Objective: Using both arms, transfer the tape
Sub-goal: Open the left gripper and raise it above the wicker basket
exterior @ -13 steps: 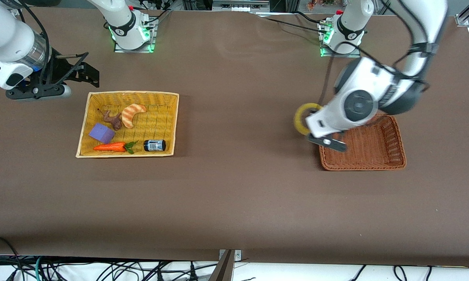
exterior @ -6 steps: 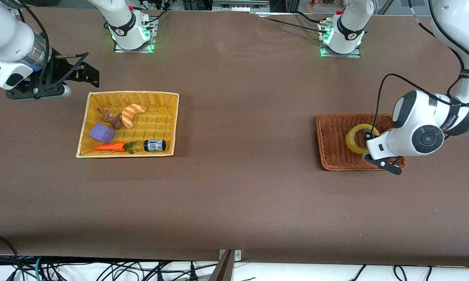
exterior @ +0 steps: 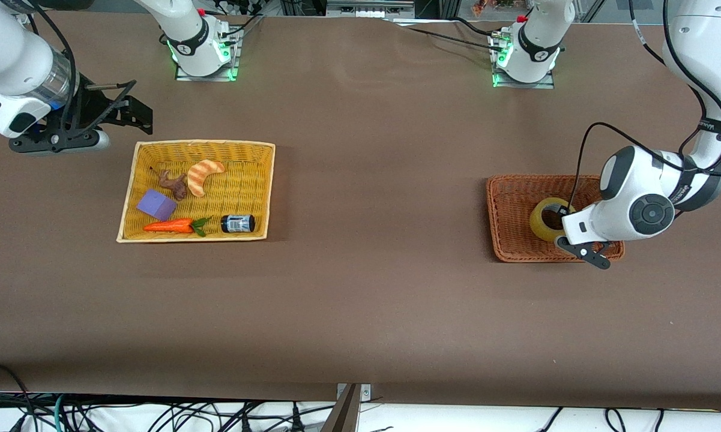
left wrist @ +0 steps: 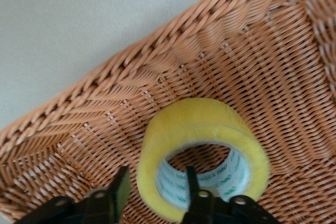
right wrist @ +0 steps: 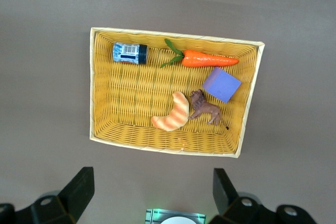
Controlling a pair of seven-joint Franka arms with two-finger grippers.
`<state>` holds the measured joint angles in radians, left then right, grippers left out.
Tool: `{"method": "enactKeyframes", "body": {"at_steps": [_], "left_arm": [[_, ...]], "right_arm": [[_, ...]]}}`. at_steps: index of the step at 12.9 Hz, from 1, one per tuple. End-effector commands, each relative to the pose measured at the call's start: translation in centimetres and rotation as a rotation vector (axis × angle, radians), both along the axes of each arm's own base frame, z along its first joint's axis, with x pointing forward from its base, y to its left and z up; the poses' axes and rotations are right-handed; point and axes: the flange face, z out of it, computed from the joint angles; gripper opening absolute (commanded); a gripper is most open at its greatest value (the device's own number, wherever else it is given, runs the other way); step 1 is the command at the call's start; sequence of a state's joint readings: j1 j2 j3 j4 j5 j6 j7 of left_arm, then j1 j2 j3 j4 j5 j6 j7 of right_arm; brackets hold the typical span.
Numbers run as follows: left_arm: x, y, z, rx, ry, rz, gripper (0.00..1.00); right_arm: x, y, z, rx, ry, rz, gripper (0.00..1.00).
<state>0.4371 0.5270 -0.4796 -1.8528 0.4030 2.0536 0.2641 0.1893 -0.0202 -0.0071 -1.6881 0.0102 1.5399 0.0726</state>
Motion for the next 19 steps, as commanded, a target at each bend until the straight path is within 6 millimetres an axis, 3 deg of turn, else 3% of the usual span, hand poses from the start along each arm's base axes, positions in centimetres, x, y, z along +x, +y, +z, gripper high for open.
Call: {"method": "enactKeyframes", "body": {"at_steps": [1,2,5,9,11,14,16,19], "left_arm": [[0.0,-0.5,4.5,0.032,-0.018,-0.018,1.00],[-0.2,-2.0,7.3,0.003,-0.030,-0.001,1.00],[-0.3,-4.0,16.7,-0.049,-0.069,0.063,1.00],[0.1,-4.7,29.3,-0.035,-0.118,0.072,1.00],[-1.1,-5.6,34.0,-0.017,-0.196,0.088,1.00],[-2.6,-0.1,35.3,-0.168,-0.192,0.364,1.00],[-4.8,-0.3,35.9,-0.149,-0.225,0.391,1.00],[-8.2,-1.5,34.8,-0.101,-0.264,0.413,1.00]], "right_arm": [[-0.3,-0.2,0.5,0.012,-0.008,0.009,1.00],[-0.2,-0.2,0.5,0.010,-0.007,0.009,1.00],[-0.2,-0.2,0.5,0.011,-0.010,0.011,1.00],[-0.2,-0.3,0.6,0.008,-0.013,0.011,1.00],[-0.2,-0.2,0.6,0.008,-0.013,0.013,1.00],[-0.2,-0.3,0.6,0.007,-0.012,0.013,1.00],[-0.2,-0.3,0.6,0.006,-0.012,0.011,1.00],[-0.3,-0.3,0.6,0.004,-0.010,0.011,1.00]]}}
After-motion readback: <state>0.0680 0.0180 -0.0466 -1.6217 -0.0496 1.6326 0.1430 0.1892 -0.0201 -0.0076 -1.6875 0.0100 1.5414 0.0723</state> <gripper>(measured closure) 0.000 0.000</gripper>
